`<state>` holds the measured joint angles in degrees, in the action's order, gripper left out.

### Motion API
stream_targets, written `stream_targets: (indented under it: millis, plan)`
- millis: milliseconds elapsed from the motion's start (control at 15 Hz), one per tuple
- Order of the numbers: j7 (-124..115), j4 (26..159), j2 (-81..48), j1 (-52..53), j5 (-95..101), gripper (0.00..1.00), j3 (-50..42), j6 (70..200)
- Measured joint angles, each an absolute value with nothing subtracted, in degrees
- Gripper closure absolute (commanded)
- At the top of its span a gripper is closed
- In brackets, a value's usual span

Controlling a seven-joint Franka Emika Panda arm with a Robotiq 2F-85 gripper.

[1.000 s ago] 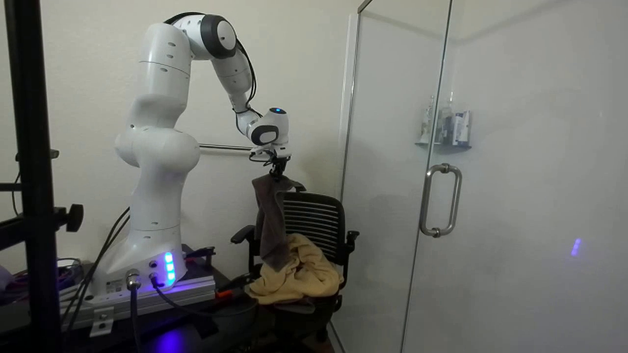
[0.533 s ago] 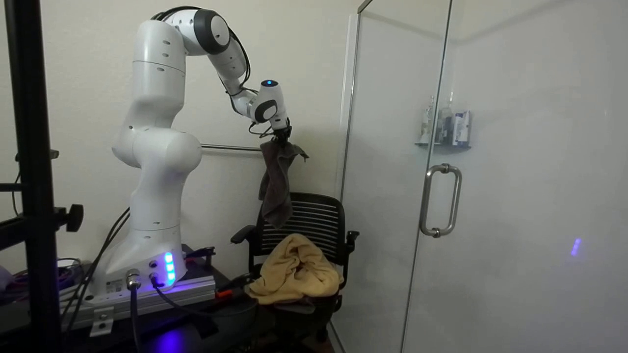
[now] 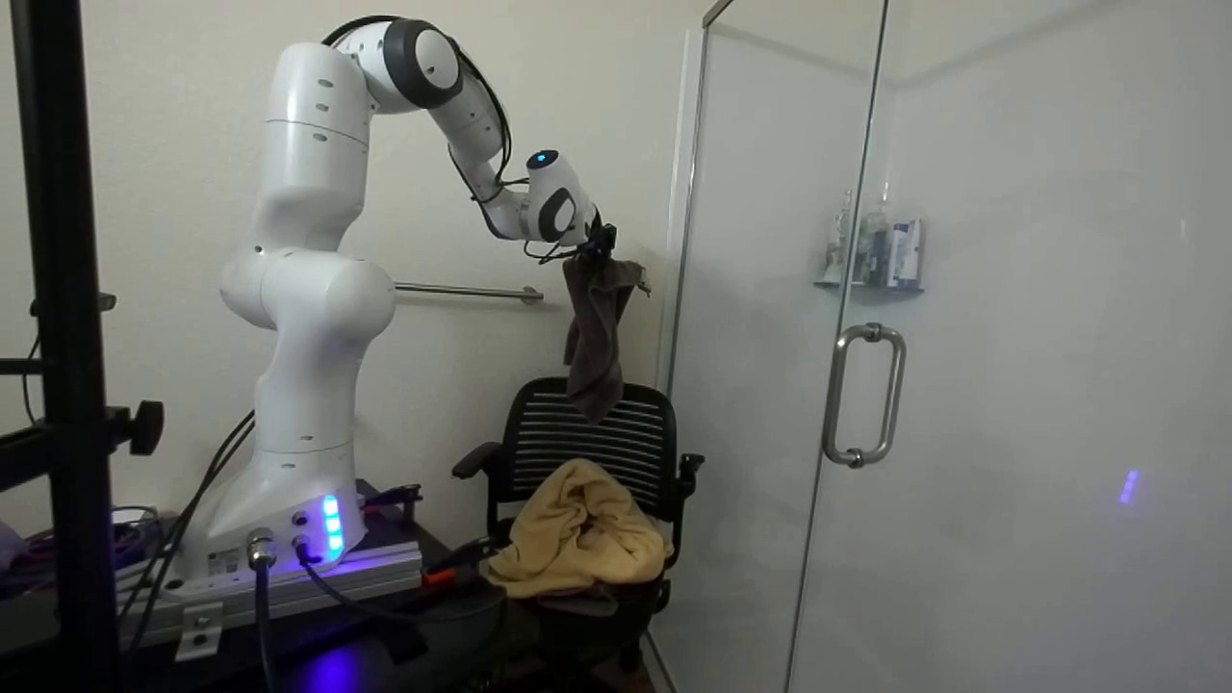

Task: Hang the grey towel on the back of the chair

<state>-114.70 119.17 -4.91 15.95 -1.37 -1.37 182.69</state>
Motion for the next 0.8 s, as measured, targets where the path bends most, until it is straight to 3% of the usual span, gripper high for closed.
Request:
stream_targets:
  millis: [467, 800]
  plan:
    - [-125.52, 104.88, -21.66, 33.33, 6.20, 0.97, -31.41, 188.92]
    - [-127.91, 100.79, -31.55, 53.17, 5.56, 0.97, -45.85, 177.74]
